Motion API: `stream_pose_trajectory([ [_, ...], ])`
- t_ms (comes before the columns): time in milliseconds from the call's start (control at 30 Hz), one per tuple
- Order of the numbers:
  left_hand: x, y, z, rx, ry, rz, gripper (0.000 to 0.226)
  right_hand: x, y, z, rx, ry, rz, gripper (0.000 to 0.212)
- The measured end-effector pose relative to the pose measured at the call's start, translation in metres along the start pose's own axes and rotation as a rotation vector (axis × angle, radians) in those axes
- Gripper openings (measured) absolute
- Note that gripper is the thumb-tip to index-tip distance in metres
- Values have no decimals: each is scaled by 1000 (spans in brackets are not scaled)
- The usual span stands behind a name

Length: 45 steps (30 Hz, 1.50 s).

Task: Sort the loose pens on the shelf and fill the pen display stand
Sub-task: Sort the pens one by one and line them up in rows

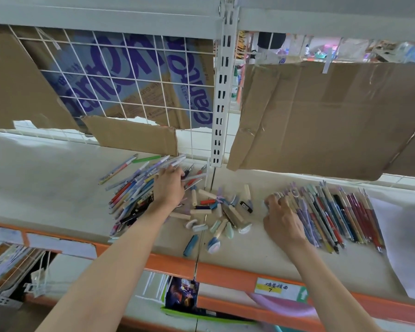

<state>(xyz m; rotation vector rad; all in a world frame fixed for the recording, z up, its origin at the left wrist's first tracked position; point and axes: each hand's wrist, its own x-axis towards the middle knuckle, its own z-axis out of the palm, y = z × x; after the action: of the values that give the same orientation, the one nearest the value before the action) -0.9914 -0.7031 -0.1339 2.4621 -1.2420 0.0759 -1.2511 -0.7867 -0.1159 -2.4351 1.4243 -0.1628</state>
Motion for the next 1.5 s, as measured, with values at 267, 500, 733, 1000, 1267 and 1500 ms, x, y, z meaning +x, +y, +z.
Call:
stream_pose_trajectory([
  [267,-23,-22,-10,-179,-65,28,7,3,2,1,103,-24,-34,21],
  [500,-27,-36,-19,-115,-253,-33,10,15,-3,3,-45,-33,48,20],
  [733,-3,8,-7,-61,-41,128,11,12,-10,6,-60,48,16,24],
  [1000,26,52,18,138,-128,36,26,-3,-3,11,-31,23,-85,16],
  [1267,21,36,13,2,-172,56,10,3,-3,13,11,76,-69,17],
  [1500,11,40,9,52,-185,60,27,28,-23,16,116,118,-217,27],
])
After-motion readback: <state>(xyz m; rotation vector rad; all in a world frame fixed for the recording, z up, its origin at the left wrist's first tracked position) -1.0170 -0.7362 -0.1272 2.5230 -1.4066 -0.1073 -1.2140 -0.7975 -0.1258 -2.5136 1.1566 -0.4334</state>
